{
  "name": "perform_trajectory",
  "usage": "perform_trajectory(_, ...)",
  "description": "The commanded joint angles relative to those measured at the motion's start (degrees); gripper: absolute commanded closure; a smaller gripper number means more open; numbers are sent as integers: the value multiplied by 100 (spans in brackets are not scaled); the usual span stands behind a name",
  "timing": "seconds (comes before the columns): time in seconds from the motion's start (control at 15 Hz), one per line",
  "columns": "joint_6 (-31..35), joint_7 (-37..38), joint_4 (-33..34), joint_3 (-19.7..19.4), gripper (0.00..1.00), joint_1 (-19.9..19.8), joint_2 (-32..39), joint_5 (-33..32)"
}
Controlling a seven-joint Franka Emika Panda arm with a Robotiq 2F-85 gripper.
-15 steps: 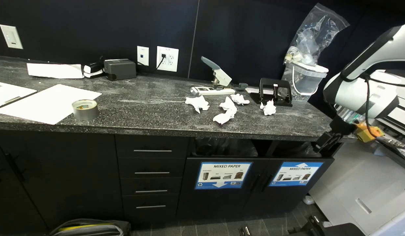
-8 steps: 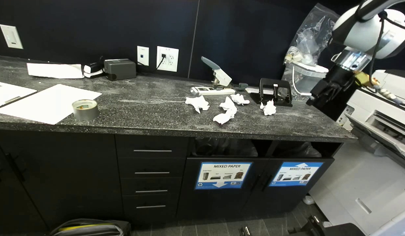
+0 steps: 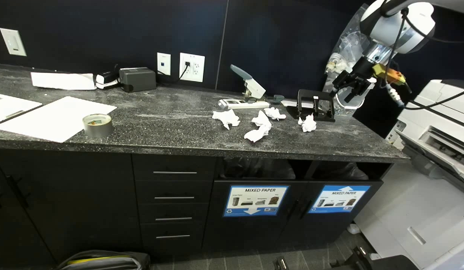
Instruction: Pick up the pieces of papers from the countertop and put them in the right bin.
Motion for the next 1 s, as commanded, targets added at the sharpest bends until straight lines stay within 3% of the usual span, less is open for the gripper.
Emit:
perform_trajectory(0.0,236,777,1310,215,0,-202,1125,-159)
perform_trajectory(0.47,44,1786,2838,415,0,-348,2484,-683)
perform_trajectory(0.93,-290,2223,3481,625,0,-296,2976,-762)
